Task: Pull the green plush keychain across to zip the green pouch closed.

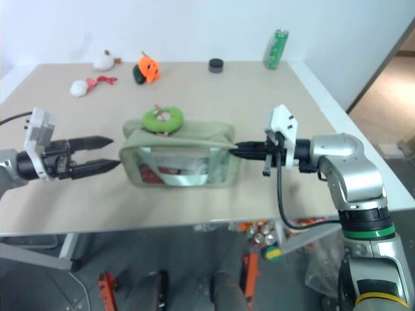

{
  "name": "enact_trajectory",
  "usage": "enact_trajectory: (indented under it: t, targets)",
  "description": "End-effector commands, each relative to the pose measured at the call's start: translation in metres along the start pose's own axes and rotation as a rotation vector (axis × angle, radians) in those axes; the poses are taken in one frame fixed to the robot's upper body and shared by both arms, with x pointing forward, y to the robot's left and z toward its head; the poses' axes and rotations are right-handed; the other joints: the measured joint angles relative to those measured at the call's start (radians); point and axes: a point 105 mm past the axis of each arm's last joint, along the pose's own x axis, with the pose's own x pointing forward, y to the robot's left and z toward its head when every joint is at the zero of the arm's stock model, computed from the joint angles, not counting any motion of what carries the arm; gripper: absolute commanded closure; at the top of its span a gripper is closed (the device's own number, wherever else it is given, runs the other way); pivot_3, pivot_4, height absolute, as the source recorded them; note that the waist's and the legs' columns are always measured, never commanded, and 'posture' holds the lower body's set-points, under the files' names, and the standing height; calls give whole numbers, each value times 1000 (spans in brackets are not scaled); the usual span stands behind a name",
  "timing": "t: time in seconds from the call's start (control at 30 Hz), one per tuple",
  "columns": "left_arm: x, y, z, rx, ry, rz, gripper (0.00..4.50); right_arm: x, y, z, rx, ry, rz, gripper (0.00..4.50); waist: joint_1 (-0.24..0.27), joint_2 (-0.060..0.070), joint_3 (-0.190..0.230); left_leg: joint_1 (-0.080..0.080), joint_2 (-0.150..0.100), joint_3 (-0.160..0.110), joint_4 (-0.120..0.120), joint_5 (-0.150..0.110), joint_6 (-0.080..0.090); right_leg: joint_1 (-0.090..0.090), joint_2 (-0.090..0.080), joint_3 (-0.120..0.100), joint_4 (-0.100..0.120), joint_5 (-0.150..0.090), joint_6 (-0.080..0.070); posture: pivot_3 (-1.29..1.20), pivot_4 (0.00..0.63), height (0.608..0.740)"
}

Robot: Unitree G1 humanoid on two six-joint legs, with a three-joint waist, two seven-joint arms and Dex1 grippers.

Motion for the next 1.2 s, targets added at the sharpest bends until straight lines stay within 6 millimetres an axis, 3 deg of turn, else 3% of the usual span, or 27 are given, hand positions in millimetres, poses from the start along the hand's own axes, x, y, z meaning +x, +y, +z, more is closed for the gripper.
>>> enact_trajectory:
  t: [0.03, 0.07, 0.17, 0.53, 0.87, 1.2]
  targets:
    - [5, -1, 4, 40, -4, 0, 13, -2, -1, 8, -34, -5, -5, 4500, 0, 0, 0, 0, 0, 0, 0, 0, 0, 0, 0, 0, 0, 0, 0, 0, 150, 740]
    - [7, -1, 4, 40, -5, 0, 13, -2, -1, 8, -34, -5, -6, 4500, 0, 0, 0, 0, 0, 0, 0, 0, 0, 0, 0, 0, 0, 0, 0, 0, 150, 740]
    - [12, 6, 5, 33, -30, 28, 708, -3, -1, 7, -33, -1, -10, 4500, 0, 0, 0, 0, 0, 0, 0, 0, 0, -1, 0, 0, 0, 0, 0, 0, 150, 740]
    - [16, 5, 18, 55, -75, 42, 4416, -4, -1, 6, -28, 3, -18, 4500, 0, 0, 0, 0, 0, 1, 0, 0, 0, -1, 1, 1, 0, 0, 1, 0, 150, 740]
    - [20, 7, 18, 68, -60, 68, 4416, -3, -5, 7, -10, -23, -33, 4500, 0, 0, 0, 0, 0, 1, 0, 0, 0, -1, 1, 1, 0, 0, 1, 0, 150, 740]
    - [23, 6, 18, 67, -61, 62, 4500, -17, -1, 19, 55, -90, -23, 1101, 0, 0, 0, -1, 0, 1, 0, 0, 0, -1, 0, 1, 0, 1, 2, 0, 150, 740]
